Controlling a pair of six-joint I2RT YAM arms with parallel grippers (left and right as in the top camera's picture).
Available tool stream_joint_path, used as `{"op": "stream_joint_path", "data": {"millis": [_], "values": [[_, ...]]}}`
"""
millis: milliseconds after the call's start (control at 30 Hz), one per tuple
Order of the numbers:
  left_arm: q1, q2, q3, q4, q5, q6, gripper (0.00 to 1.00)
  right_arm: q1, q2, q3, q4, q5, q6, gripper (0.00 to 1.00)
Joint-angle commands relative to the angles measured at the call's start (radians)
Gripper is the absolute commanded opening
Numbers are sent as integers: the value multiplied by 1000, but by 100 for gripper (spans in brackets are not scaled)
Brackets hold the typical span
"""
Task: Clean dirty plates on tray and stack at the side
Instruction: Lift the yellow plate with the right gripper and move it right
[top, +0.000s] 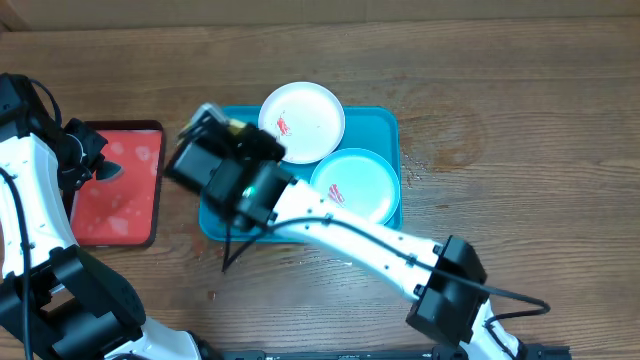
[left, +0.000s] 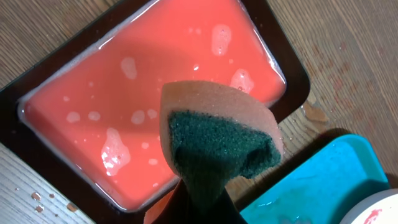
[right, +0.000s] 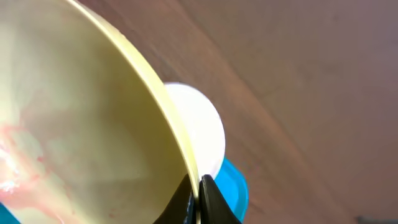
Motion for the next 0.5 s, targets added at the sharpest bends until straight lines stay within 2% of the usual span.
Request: {"op": "stream_joint_path", "data": {"millis": [0,67,233,267,333,467], "values": [[1,2,-3,0,8,20,4,-115,-36,48,-53,-77,174,4],[1,2,-3,0,8,20,4,-205,-64,77,-83,-267,197,4],[0,2,-3,-6,8,20,4,-571,-88,93,-174,-1029,214,4],[0,2,-3,-7,8,20,4,-643,-78,93,-206,-1125,214,4],[0,2,-3,-6,16,20,4,-779,-56,86,-282,-1219,214,4],[0,2,-3,-3,56,20,4,-991,-20,13,-377,-1155,213,4]]}}
